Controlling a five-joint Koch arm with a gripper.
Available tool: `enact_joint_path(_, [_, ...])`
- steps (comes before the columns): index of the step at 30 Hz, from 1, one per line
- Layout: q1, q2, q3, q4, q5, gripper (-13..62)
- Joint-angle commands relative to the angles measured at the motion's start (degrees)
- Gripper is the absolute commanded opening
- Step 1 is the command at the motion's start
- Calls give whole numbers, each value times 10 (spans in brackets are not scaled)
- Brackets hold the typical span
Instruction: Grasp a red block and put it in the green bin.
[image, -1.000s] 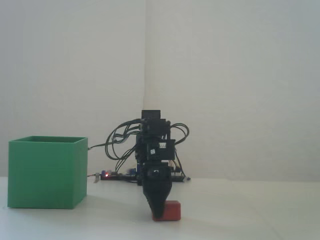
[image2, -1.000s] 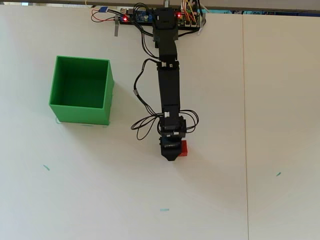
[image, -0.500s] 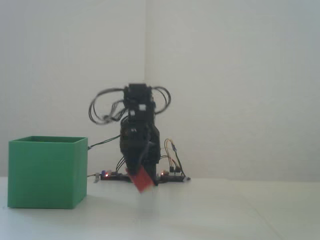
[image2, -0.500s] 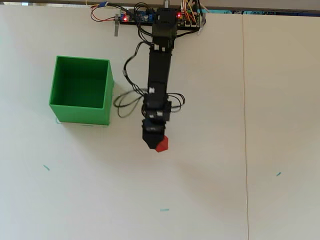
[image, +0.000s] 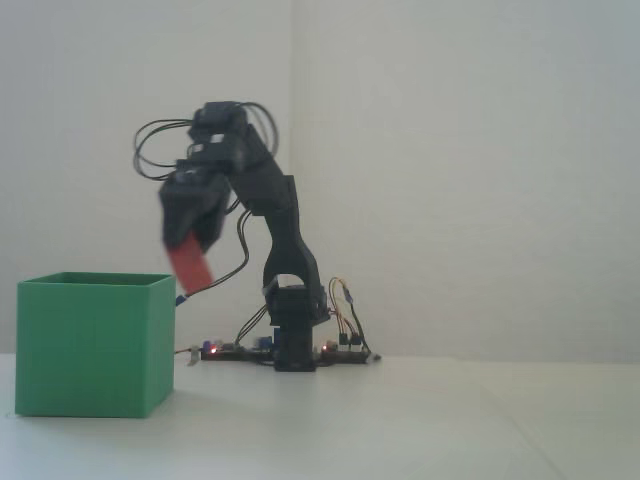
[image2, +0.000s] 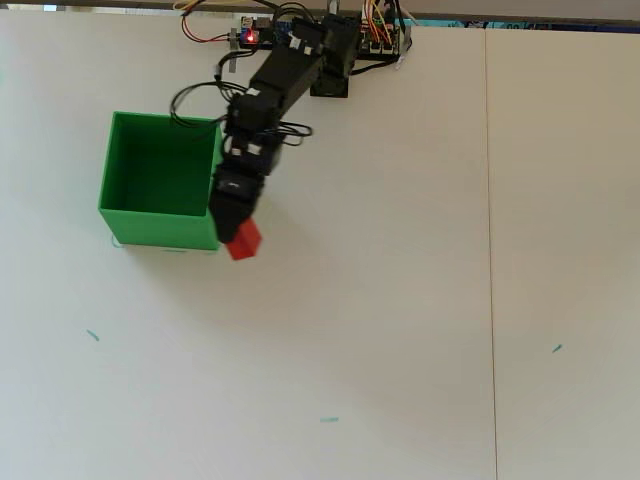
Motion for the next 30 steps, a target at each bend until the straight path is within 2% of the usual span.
enact_joint_path(1, [37, 29, -47, -16, -18, 37])
enact_joint_path(5, [122, 46, -54, -17, -38, 37])
enact_joint_path(15, [244, 113, -57, 0, -89, 37])
enact_joint_path(30, [327, 119, -54, 9, -112, 40])
